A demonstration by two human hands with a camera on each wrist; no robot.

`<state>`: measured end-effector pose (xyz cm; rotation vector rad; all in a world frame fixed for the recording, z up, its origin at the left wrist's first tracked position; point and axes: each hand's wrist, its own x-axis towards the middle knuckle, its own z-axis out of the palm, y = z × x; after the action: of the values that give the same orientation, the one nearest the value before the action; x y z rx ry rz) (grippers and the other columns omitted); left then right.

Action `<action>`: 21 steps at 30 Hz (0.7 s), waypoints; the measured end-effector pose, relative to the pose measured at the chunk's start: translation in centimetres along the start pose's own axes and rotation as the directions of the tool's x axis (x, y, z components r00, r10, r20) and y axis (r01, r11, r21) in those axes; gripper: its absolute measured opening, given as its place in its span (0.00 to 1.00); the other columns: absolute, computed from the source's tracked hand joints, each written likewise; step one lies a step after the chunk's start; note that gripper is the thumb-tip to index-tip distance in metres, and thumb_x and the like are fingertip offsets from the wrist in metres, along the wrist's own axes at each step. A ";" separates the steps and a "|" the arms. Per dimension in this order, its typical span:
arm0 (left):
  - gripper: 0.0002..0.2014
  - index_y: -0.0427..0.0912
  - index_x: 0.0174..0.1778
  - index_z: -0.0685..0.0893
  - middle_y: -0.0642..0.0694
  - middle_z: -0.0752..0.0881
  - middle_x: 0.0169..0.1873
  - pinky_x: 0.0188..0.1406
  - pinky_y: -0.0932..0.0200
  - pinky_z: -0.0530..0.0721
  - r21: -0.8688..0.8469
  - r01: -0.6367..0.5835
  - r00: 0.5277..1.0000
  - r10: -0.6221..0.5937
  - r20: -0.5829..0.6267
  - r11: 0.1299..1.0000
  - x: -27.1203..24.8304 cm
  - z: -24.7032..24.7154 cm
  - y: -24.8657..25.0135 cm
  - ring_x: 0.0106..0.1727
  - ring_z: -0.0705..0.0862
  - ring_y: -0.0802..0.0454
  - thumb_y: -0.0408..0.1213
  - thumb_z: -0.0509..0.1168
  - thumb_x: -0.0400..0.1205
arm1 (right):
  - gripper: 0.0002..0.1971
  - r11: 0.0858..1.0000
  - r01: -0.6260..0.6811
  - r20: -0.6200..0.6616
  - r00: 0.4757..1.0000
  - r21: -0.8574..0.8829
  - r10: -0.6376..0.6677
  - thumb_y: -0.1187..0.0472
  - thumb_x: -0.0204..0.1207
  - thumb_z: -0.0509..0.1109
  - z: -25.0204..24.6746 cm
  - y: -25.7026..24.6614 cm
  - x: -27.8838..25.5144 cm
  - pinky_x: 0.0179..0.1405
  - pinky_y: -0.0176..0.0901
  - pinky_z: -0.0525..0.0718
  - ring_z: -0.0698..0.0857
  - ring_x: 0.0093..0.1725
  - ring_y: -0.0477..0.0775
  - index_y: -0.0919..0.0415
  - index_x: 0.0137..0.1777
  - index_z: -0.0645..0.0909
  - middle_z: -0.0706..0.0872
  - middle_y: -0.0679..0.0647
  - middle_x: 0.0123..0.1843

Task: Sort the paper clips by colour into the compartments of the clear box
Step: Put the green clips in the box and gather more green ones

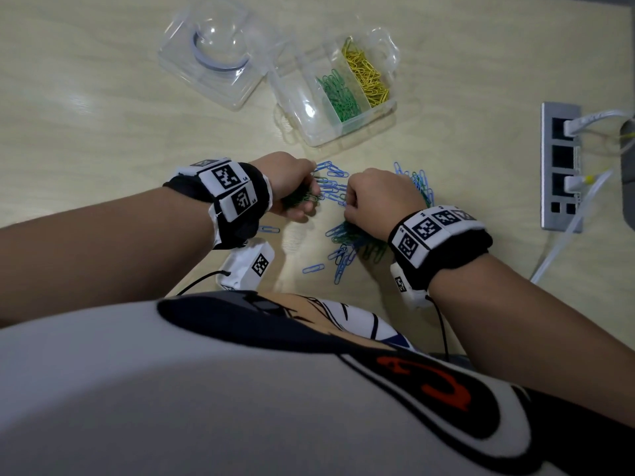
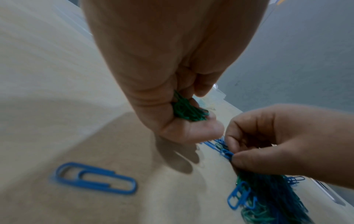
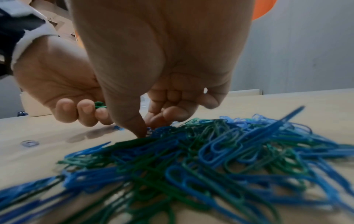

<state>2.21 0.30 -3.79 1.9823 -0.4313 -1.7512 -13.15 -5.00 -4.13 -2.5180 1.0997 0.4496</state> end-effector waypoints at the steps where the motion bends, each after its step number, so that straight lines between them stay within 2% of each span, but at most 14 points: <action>1: 0.23 0.38 0.32 0.78 0.39 0.79 0.27 0.40 0.51 0.84 0.001 0.001 1.000 -0.001 0.002 1.000 0.0 0.0 0.0 0.31 0.81 0.45 0.45 0.50 0.88 | 0.04 1.000 -0.015 0.014 1.000 0.004 0.015 0.57 0.74 0.66 -0.1 0.2 -0.1 0.52 0.50 0.73 0.82 0.52 0.59 0.52 0.47 0.80 0.82 0.53 0.51; 5: 0.23 0.38 0.33 0.78 0.40 0.80 0.26 0.39 0.52 0.85 0.008 -0.002 1.000 0.002 -0.002 1.000 0.0 -0.3 -0.2 0.31 0.81 0.45 0.45 0.50 0.88 | 0.06 0.998 -0.063 0.057 0.996 0.010 0.062 0.58 0.74 0.65 -0.9 0.8 -0.4 0.56 0.52 0.74 0.81 0.54 0.60 0.50 0.49 0.81 0.81 0.53 0.54; 9: 0.23 0.38 0.33 0.78 0.41 0.80 0.24 0.41 0.51 0.86 0.007 0.003 1.000 -0.003 -0.001 1.000 0.0 -0.1 -0.3 0.29 0.82 0.46 0.45 0.50 0.88 | 0.08 0.997 -0.066 -0.069 0.995 0.044 0.069 0.56 0.77 0.63 -0.6 0.3 -0.1 0.54 0.51 0.73 0.81 0.55 0.61 0.53 0.52 0.81 0.81 0.55 0.55; 13: 0.23 0.37 0.33 0.78 0.39 0.79 0.25 0.46 0.48 0.86 -0.005 0.001 1.000 -0.001 -0.002 1.000 -0.1 -0.1 -0.3 0.28 0.82 0.45 0.45 0.50 0.88 | 0.11 0.999 -0.033 -0.091 0.995 -0.044 0.029 0.55 0.78 0.62 0.8 -0.2 0.1 0.55 0.52 0.74 0.82 0.56 0.63 0.57 0.56 0.80 0.82 0.57 0.56; 17: 0.23 0.37 0.33 0.78 0.39 0.80 0.28 0.37 0.52 0.85 -0.020 0.003 1.000 -0.003 -0.002 1.000 -0.2 -0.1 -0.3 0.26 0.82 0.47 0.46 0.50 0.88 | 0.12 0.997 -0.014 -0.045 0.999 -0.080 0.011 0.55 0.79 0.61 0.5 -0.3 0.2 0.54 0.52 0.72 0.81 0.56 0.62 0.57 0.58 0.78 0.81 0.57 0.56; 19: 0.23 0.37 0.34 0.78 0.39 0.80 0.28 0.37 0.52 0.86 -0.023 -0.003 1.000 0.003 -0.002 1.000 -0.2 0.1 -0.2 0.25 0.83 0.48 0.46 0.50 0.88 | 0.10 1.000 -0.003 -0.032 0.999 -0.015 0.003 0.54 0.78 0.61 0.0 -0.6 0.0 0.54 0.52 0.73 0.81 0.55 0.62 0.57 0.55 0.78 0.81 0.56 0.55; 21: 0.23 0.36 0.34 0.79 0.39 0.81 0.27 0.38 0.52 0.87 -0.028 -0.012 1.000 0.012 0.001 1.000 -0.1 0.1 -0.3 0.28 0.83 0.47 0.46 0.51 0.88 | 0.05 0.991 0.014 -0.055 0.998 0.135 -0.006 0.54 0.77 0.63 -0.7 -1.1 -0.3 0.53 0.52 0.75 0.81 0.51 0.59 0.54 0.48 0.76 0.80 0.52 0.50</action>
<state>2.05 0.62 -3.87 1.9560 -0.4165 -1.7415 -12.46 -4.39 -3.18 -2.4291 1.0986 0.2947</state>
